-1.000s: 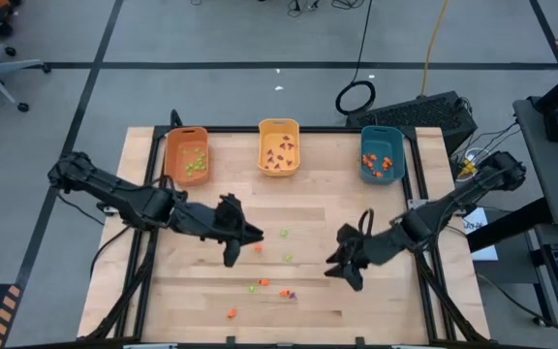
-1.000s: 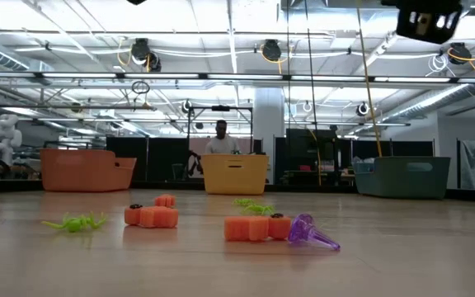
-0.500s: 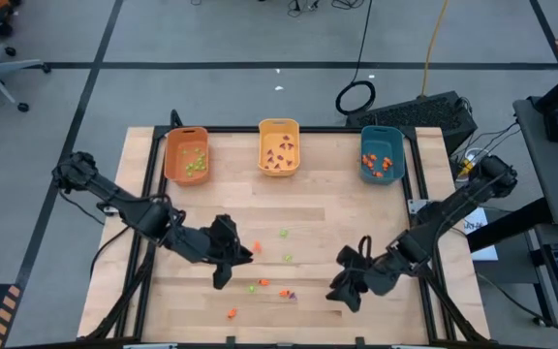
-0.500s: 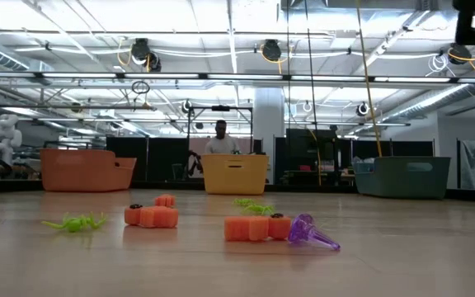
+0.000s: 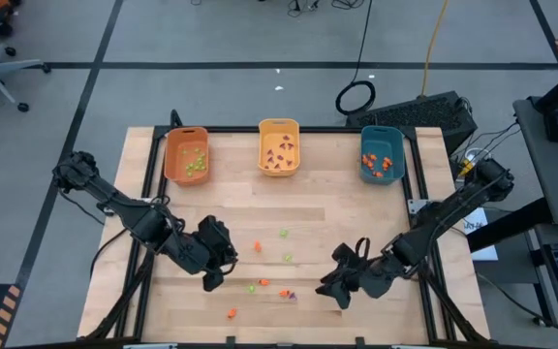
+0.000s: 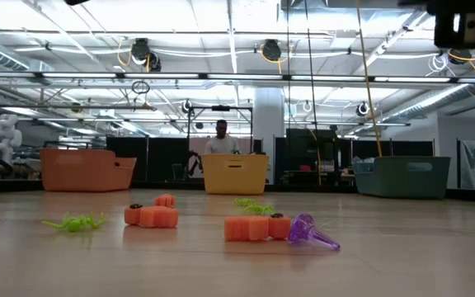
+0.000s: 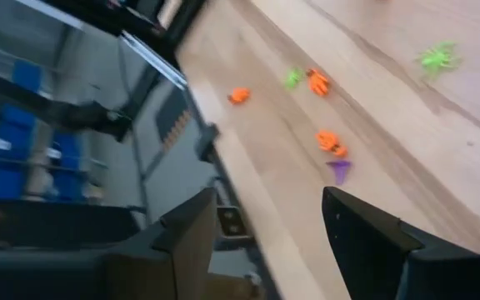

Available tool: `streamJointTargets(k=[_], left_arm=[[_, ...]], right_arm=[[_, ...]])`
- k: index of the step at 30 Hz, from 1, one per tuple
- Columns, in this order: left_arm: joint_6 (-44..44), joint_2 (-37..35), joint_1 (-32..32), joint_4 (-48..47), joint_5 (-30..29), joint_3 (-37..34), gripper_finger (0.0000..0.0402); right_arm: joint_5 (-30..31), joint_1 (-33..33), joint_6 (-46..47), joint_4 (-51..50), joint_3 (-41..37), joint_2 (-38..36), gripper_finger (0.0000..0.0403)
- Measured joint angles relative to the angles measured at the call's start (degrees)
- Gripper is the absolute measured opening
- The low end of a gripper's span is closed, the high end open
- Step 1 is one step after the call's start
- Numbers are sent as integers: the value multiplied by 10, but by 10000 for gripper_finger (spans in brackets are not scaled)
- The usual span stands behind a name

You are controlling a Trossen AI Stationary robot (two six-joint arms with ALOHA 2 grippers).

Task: Sort Halloween decoration
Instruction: Put the purple witch hat toy into the yellow bin

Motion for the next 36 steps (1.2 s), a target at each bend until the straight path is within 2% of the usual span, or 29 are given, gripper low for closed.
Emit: streamJointTargets(k=[11, 22, 28, 36], left_arm=[[-7, 0, -14, -9, -7, 0, 66], [-5, 0, -14, -10, -8, 0, 66], [-9, 0, -14, -10, -8, 0, 66], [-10, 0, -14, -9, -8, 0, 66]], right_arm=[[-2, -1, -174, -5, 102, 175, 205], [0, -5, -181, -4, 174, 312, 205], [1, -18, -179, -23, 182, 329, 198], [-1, -33, -242, -41, 182, 329, 154]])
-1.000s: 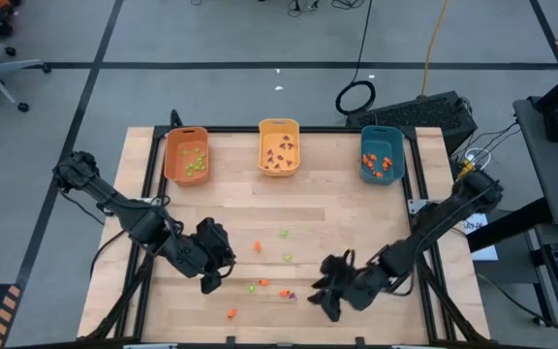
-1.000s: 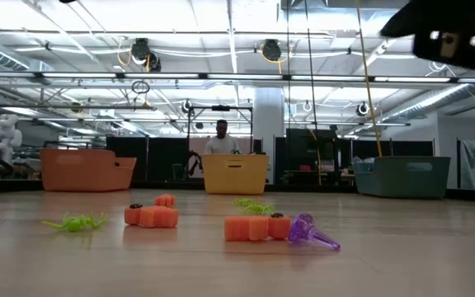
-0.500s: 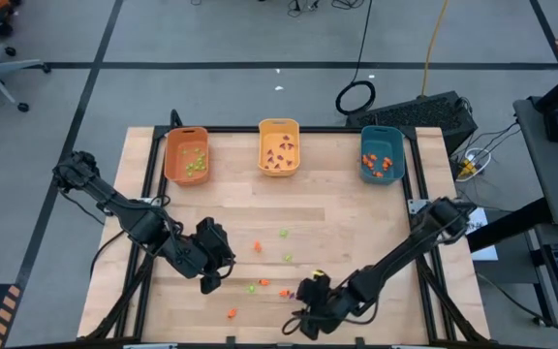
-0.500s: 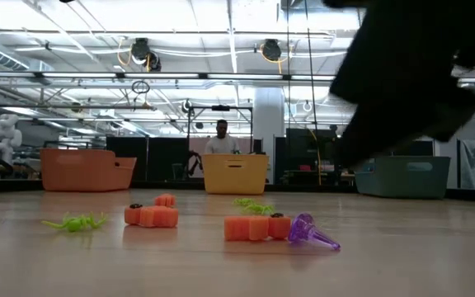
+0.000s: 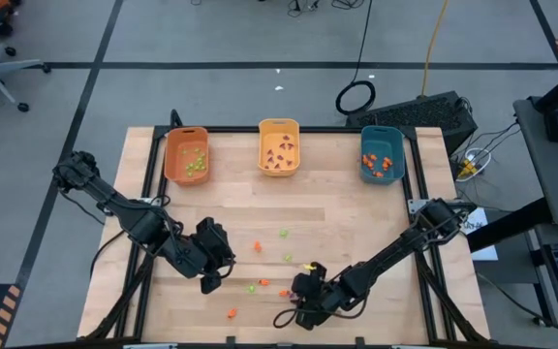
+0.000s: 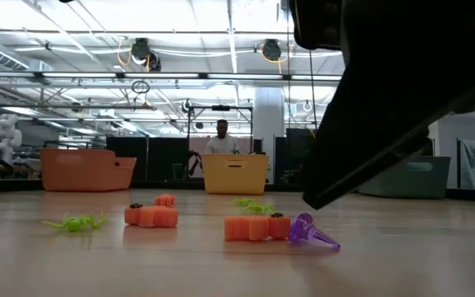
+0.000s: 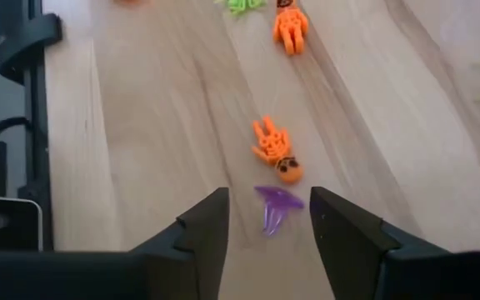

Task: Sort Halloween decoration
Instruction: Put the purple witch hat toy into the yellow bin

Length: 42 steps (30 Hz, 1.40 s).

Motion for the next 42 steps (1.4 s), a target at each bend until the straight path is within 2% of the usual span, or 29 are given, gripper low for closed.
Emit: streamJointTargets(k=[5, 16, 21, 42], left_arm=[[0, 0, 0, 0, 0, 0, 66], [2, 0, 0, 0, -10, 0, 66], [4, 0, 0, -1, -13, 0, 66], [16, 0, 0, -2, -28, 0, 66]], right_arm=[[-1, 0, -35, -8, 0, 0, 141], [-2, -12, -135, -10, 0, 0, 139], [-33, -22, -178, 3, 0, 0, 139], [-74, -33, -235, 8, -1, 0, 139]])
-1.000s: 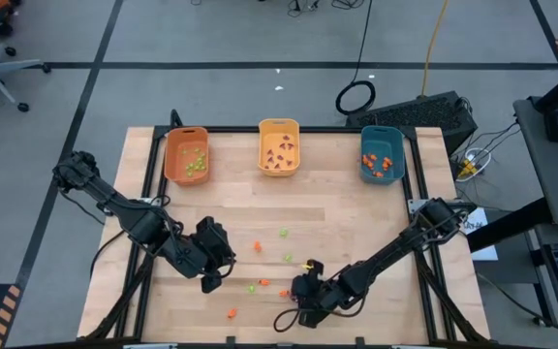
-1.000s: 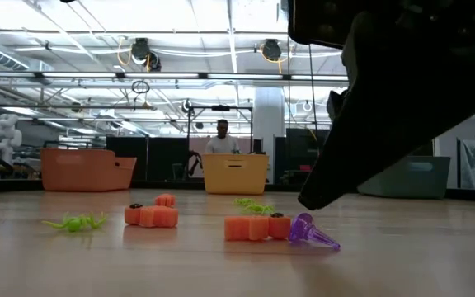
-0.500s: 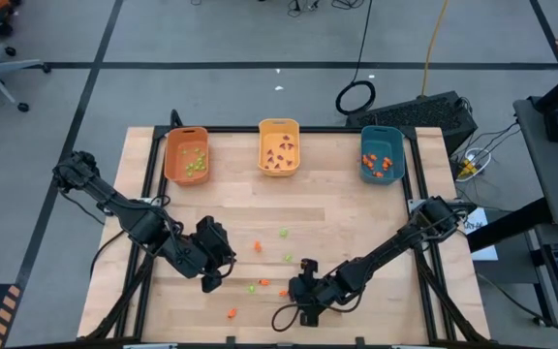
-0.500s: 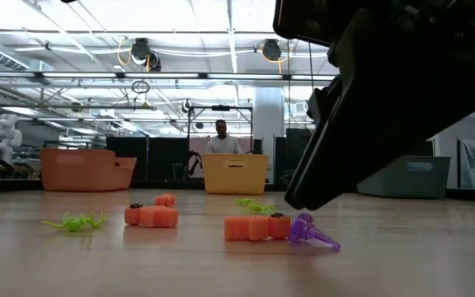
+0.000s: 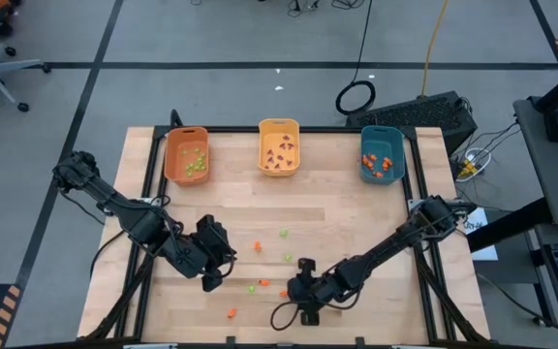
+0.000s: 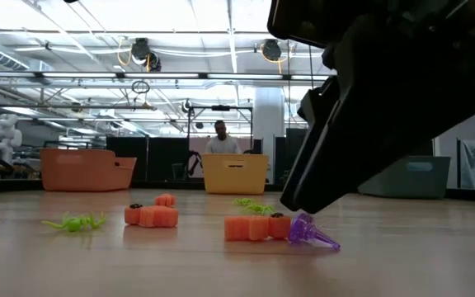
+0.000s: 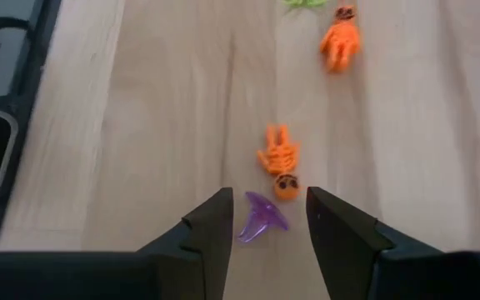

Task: Sort Halloween decoration
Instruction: Put the purple witch hat toy into the yellow bin

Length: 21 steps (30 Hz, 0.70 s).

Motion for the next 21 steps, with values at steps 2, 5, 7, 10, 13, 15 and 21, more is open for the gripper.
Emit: streamJointTargets(k=[2, 5, 7, 10, 13, 15, 21], left_arm=[[0, 0, 0, 0, 0, 0, 66], [0, 0, 0, -1, 0, 0, 66], [0, 0, 0, -1, 0, 0, 66], [0, 0, 0, -3, 0, 0, 66], [0, 0, 0, -10, 0, 0, 66], [0, 0, 0, -11, -1, 0, 66], [0, 0, 0, -11, -6, 0, 66]], right_arm=[[-14, -3, -3, 5, 0, 6, 139], [-41, -4, -3, 9, -1, 16, 139], [-45, -4, 2, 14, -1, 18, 139], [-45, -4, 3, 15, 0, 19, 139], [-34, -4, 3, 14, 0, 19, 137], [-34, -6, 6, 13, 0, 19, 131], [-32, -8, 19, 12, 0, 19, 90]])
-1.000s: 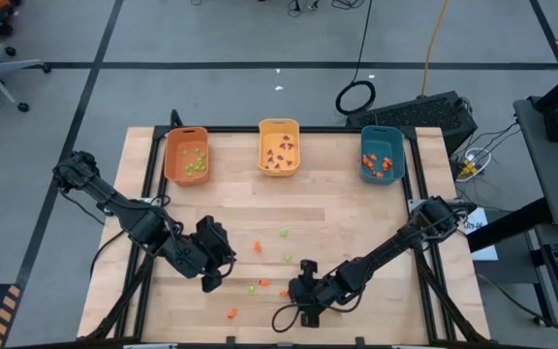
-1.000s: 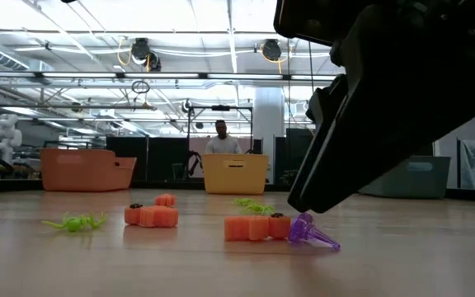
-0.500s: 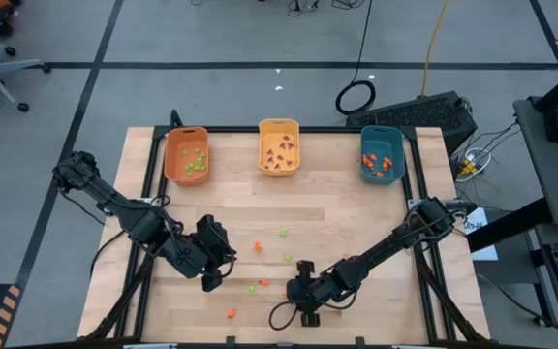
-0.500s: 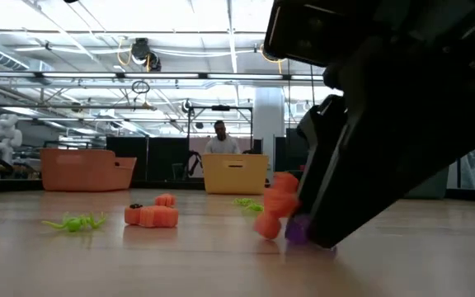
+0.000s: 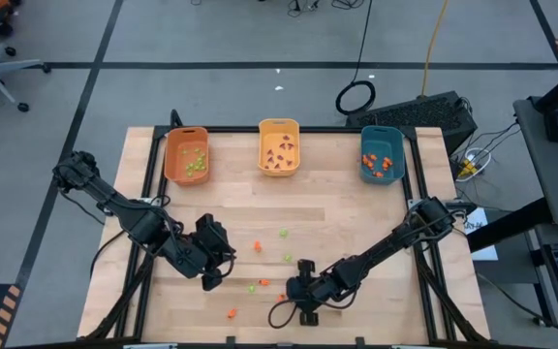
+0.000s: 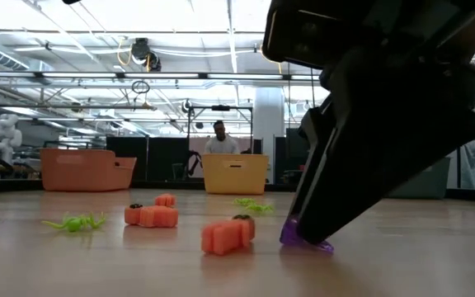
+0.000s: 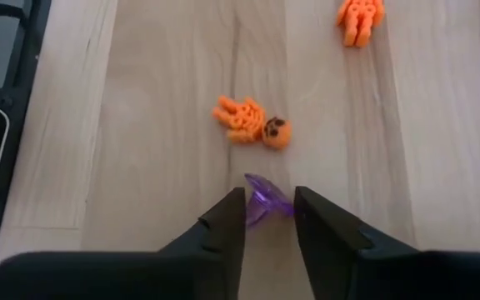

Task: Sort Halloween decoration
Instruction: Put the purple witch hat toy into the yellow bin

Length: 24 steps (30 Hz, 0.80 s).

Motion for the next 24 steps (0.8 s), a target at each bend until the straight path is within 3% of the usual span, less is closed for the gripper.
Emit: streamJointTargets(k=[10, 24], left_arm=[[0, 0, 0, 0, -7, 0, 66], [1, 0, 0, -2, -7, 0, 66]], right_arm=[[-1, 0, 42, 8, 0, 1, 7], [-4, -3, 103, 24, 0, -3, 0]])
